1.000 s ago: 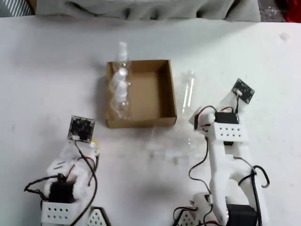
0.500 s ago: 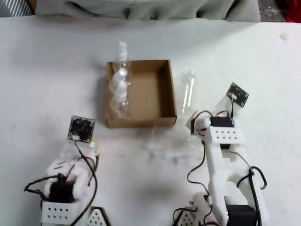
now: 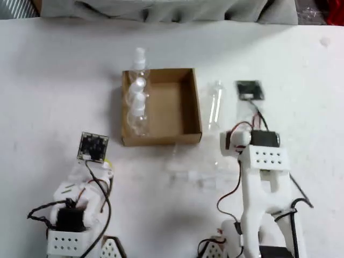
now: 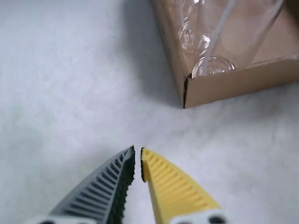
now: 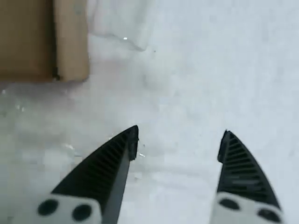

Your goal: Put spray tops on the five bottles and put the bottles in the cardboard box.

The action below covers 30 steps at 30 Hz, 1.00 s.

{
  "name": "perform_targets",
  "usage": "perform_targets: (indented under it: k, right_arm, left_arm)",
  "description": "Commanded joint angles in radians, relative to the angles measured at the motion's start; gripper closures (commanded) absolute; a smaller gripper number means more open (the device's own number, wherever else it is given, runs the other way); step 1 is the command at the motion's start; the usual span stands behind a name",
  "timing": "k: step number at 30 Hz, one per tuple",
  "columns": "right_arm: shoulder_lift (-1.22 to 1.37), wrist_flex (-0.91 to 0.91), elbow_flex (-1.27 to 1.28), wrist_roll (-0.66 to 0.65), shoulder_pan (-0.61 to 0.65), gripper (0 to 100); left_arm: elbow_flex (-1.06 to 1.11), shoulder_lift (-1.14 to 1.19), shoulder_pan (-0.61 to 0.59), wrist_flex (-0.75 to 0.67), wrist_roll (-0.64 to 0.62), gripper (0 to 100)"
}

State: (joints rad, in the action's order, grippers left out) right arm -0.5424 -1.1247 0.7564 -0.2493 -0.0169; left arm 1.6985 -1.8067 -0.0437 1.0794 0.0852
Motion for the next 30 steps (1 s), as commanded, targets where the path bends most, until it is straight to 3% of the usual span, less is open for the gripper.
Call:
perform_targets:
  k: [1, 8, 11, 21, 30]
  right_arm:
    - [-0.008, -0.076, -0.092, -0.339, 0.022, 75.2]
    - [0.061, -0.214, -0.118, -0.997, 0.035, 75.2]
    - [0.085, -0.288, -0.118, -1.145, 0.044, 75.2]
    - [0.285, -0.120, -0.069, -1.157, 0.051, 75.2]
    - [0.334, -0.104, -0.066, -1.158, 0.058, 77.7]
  left_arm:
    - [-0.005, -0.016, -0.008, 0.006, 0.009, 98]
    - [-0.005, -0.016, -0.008, 0.006, 0.009, 98]
    - [-0.005, -0.016, -0.007, 0.005, 0.009, 98]
    - [-0.005, -0.016, -0.004, 0.000, 0.009, 98]
    - [-0.005, -0.016, -0.002, -0.002, 0.009, 98]
